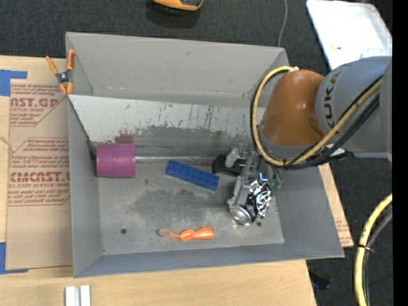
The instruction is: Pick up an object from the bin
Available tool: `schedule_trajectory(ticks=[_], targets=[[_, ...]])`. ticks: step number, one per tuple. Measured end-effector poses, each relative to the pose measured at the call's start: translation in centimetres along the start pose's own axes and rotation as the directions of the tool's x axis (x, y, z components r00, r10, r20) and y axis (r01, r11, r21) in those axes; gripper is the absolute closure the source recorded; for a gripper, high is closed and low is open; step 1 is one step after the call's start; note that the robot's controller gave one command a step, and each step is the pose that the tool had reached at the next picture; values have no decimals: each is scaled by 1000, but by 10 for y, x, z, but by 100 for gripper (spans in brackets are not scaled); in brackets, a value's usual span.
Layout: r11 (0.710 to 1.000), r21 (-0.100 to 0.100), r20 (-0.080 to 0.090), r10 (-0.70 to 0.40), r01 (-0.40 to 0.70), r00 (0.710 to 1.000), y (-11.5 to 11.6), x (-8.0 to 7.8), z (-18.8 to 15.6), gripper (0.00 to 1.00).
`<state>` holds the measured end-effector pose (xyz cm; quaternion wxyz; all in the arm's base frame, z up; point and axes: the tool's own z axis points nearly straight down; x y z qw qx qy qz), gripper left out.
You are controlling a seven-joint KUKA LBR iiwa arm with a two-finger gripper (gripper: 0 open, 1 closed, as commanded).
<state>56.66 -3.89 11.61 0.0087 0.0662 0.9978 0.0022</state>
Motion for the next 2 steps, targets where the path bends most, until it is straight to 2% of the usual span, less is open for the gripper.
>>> schedule_trajectory(ticks=[1,2], targets=[[990,-2,1,144,-144,990,-12,7,29,0],[988,-2,1,153,-153,988,-16,9,34,0]])
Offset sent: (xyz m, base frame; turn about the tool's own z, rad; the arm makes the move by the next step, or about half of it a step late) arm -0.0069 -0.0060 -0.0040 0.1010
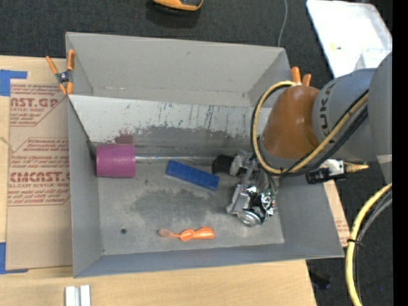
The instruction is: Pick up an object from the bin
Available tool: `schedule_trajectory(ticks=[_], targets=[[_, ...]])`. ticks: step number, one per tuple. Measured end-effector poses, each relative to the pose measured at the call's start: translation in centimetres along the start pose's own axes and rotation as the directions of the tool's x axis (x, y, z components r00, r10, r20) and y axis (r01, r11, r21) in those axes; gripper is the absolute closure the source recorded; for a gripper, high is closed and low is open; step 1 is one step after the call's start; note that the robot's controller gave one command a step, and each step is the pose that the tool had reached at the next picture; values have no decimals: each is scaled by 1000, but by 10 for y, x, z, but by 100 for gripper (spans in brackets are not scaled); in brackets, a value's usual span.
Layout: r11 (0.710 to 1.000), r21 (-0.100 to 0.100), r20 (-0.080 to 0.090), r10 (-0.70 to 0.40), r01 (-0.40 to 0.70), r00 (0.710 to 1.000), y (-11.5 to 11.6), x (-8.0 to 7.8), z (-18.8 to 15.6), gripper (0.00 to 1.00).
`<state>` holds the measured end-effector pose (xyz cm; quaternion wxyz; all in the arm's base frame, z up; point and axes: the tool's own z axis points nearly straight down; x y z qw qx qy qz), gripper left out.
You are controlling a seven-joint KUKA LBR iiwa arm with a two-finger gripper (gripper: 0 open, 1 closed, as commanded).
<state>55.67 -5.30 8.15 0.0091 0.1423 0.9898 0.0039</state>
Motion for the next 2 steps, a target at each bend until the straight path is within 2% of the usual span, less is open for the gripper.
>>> schedule_trajectory(ticks=[1,2], targets=[[999,1,0,40,-40,999,26,-8,-97,100],[999,2,0,40,-40,999,26,-8,-97,100]])
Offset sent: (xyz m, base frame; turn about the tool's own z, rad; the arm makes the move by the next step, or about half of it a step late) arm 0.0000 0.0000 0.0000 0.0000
